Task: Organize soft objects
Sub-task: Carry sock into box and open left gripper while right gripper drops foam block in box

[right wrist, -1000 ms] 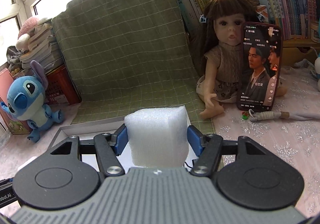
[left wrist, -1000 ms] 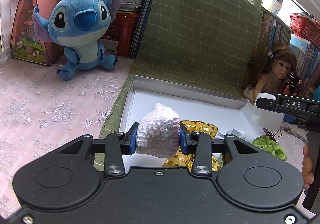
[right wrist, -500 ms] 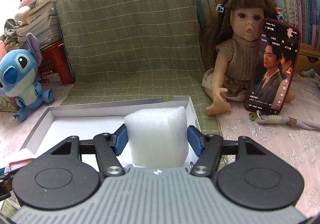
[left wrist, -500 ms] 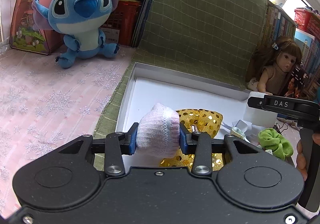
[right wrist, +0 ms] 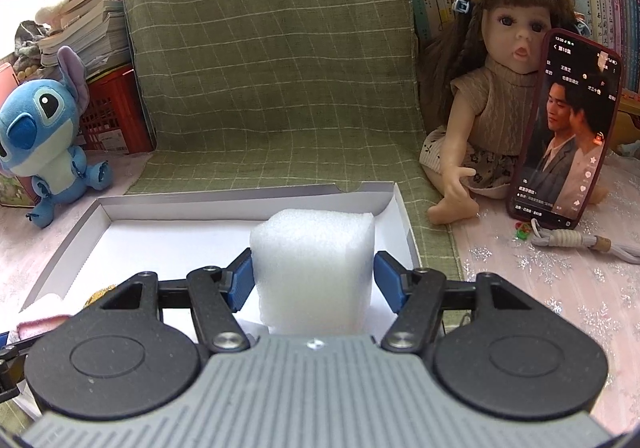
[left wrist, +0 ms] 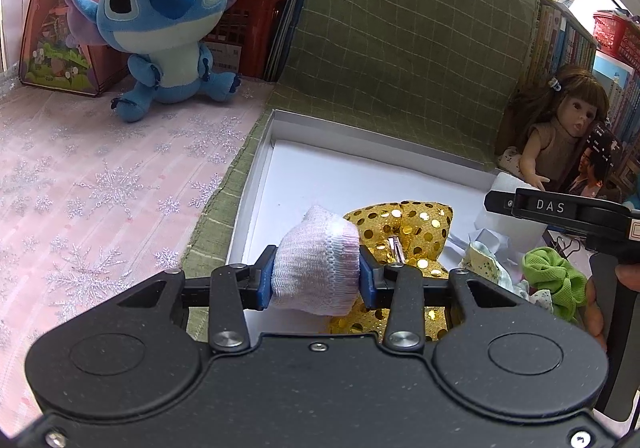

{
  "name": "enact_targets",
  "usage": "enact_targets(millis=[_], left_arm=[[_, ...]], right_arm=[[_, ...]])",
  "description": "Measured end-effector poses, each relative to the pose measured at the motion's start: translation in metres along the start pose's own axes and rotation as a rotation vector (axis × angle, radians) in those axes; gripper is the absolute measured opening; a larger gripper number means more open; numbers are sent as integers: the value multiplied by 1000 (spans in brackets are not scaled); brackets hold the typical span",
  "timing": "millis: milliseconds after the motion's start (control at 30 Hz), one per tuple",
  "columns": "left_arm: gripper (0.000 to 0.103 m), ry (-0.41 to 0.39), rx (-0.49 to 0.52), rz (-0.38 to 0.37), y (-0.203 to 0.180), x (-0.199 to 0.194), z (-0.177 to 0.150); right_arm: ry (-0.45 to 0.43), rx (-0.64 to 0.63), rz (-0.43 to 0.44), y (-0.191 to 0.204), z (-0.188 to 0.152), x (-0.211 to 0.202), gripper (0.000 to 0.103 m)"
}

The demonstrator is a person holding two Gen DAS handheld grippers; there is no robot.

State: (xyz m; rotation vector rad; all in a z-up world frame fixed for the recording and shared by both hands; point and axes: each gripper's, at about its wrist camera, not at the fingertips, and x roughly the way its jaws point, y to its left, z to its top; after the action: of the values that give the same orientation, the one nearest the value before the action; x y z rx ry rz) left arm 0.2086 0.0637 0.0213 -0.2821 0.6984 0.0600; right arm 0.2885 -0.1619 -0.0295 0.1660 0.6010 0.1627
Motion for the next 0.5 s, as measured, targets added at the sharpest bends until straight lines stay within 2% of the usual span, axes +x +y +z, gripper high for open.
enact_targets(millis=[300, 367, 400, 500], left_arm=[[40, -8, 15, 2, -4, -3, -1], [44, -17, 20, 2, -5, -6, -1], [45, -23, 25, 0, -5, -8, -1], [53, -43, 40, -2, -7, -15, 0]], right_arm=[[18, 4, -4, -7, -8, 1, 68], [16, 10, 0, -9, -8, 0, 70], [14, 14, 2, -9, -8, 0, 74], [3, 35, 18, -12, -7, -5, 77]])
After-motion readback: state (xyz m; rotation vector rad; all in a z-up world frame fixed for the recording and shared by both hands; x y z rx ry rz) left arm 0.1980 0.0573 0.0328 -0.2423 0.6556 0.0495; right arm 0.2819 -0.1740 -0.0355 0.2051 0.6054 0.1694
